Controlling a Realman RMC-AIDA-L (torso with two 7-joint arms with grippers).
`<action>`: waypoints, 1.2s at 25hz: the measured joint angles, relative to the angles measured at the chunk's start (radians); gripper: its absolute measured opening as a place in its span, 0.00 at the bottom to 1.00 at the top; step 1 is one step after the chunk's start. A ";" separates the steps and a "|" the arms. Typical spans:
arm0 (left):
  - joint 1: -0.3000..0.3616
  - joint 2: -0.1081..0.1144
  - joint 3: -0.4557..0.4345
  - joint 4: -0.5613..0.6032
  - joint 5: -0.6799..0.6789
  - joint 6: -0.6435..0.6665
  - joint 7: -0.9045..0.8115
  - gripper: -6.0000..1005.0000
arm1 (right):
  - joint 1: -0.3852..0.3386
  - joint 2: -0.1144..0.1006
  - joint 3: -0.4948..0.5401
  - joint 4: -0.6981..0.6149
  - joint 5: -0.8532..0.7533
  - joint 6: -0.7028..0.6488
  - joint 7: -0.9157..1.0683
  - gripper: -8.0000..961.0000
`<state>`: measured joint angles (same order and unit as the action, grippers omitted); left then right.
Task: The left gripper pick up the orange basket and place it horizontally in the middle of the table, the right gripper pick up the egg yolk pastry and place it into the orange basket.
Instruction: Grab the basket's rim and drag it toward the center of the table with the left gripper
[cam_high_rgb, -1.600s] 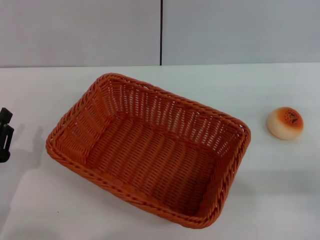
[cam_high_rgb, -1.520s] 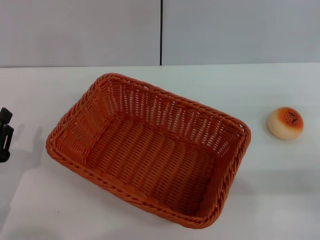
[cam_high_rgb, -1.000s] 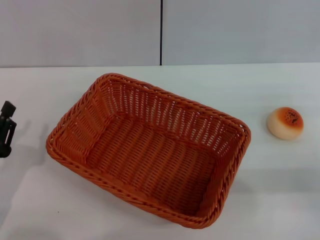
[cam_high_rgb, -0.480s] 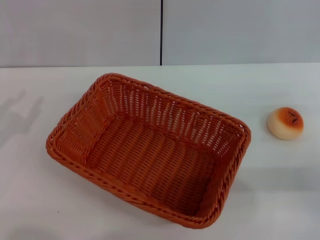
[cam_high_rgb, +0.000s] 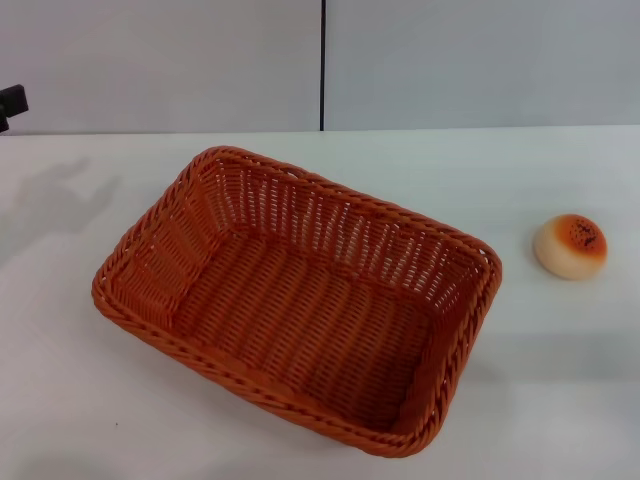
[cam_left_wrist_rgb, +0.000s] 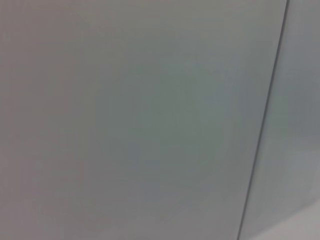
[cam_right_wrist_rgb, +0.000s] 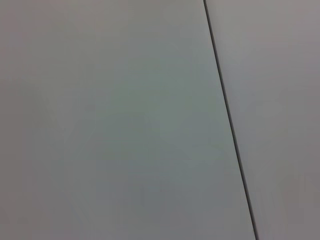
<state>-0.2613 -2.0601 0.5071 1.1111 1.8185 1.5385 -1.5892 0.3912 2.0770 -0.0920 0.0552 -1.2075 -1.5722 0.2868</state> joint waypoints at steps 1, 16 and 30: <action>-0.002 0.000 0.031 0.088 0.048 0.000 -0.077 0.53 | 0.001 0.000 0.000 0.000 0.000 0.000 0.000 0.52; -0.137 -0.004 0.312 0.492 0.597 0.192 -0.655 0.73 | 0.010 -0.001 0.000 -0.011 -0.001 0.001 0.000 0.52; -0.171 -0.011 0.606 0.488 0.653 0.130 -0.882 0.80 | 0.004 -0.001 0.000 -0.012 0.000 0.003 0.000 0.52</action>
<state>-0.4320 -2.0714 1.1133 1.5992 2.4717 1.6688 -2.4712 0.3948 2.0763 -0.0920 0.0428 -1.2074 -1.5691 0.2867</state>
